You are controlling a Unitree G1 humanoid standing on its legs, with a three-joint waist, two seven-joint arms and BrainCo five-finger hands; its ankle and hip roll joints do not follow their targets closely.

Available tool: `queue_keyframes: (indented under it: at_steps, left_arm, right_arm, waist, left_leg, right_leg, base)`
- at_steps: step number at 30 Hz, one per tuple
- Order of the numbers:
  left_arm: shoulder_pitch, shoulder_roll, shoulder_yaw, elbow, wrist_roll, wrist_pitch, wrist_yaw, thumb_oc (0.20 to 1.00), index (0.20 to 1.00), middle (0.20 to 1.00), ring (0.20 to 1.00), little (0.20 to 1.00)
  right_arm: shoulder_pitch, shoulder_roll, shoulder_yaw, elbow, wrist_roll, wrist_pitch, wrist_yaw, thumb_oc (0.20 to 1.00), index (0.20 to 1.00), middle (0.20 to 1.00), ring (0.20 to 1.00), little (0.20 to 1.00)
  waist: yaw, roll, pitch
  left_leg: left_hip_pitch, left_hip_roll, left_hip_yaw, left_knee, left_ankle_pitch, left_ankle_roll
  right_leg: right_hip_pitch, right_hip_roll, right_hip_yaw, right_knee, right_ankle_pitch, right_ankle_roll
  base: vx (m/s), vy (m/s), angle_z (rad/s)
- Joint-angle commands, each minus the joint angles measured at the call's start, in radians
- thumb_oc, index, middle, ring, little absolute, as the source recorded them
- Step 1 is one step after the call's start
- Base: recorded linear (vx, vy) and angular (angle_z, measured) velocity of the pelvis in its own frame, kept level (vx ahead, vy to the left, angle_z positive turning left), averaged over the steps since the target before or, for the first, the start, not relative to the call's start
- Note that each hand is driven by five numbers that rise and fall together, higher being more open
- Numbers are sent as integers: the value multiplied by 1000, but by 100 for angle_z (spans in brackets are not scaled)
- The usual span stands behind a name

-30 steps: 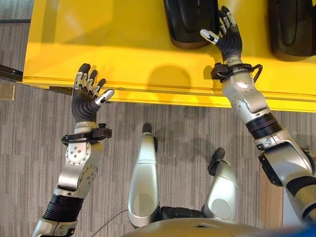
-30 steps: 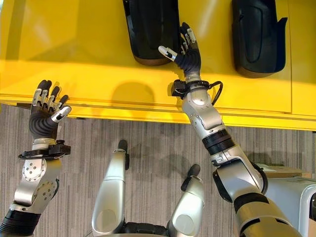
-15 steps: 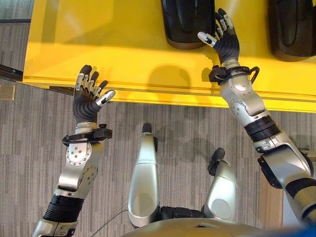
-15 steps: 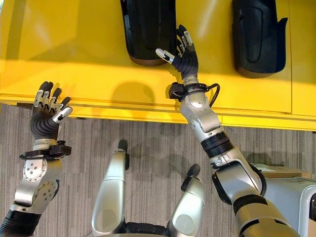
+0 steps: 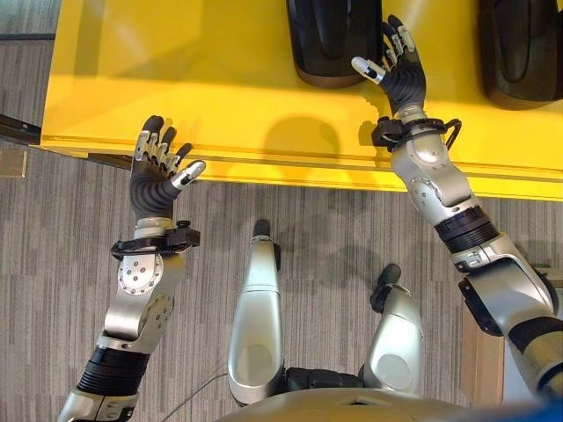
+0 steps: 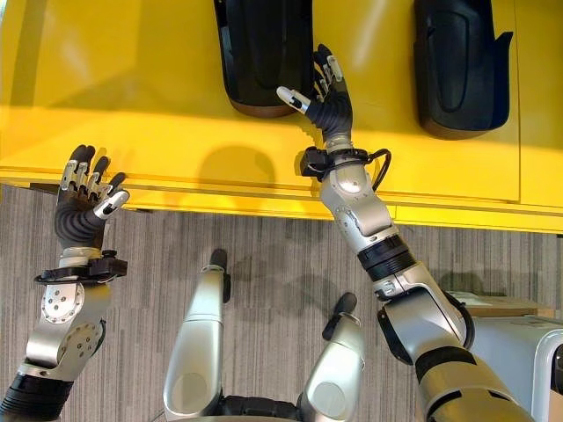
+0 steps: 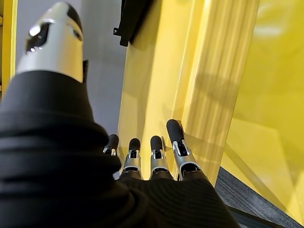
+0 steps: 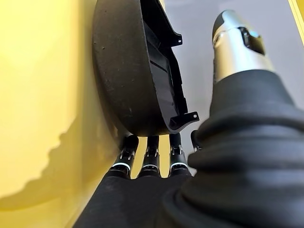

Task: Move parts from the plastic box to the shelf.

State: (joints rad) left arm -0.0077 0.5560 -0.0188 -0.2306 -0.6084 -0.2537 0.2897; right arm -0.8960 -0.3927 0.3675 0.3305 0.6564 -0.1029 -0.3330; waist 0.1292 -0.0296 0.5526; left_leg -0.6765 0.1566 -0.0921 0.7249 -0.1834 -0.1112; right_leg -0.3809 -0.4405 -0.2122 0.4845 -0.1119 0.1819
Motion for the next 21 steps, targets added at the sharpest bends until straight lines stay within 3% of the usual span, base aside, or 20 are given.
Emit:
queue_keyframes:
  at_steps: [1,21]
  left_arm:
    - [32,7,-23,-58,21,-27,10,1000,1000,1000,1000,1000]
    - [32,6,-27,-55,22,-25,10,1000,1000,1000,1000,1000]
  right_arm:
    - [44,73,-7,-12,34,-12,36,1000,1000,1000,1000,1000]
    - [52,104,22,0,39,2,53,1000,1000,1000,1000,1000]
  waist:
    - [37,18,-33]
    - [42,19,-33]
  left_leg:
    - [-16,12,28,-69,61,31]
    - [-18,9,26,-71,61,31]
  right_leg:
    - [-62,-22,22,193,-87,-45]
    - [-62,-21,21,193,-86,-45]
  base:
    - [0,0,0]
    - [0,0,0]
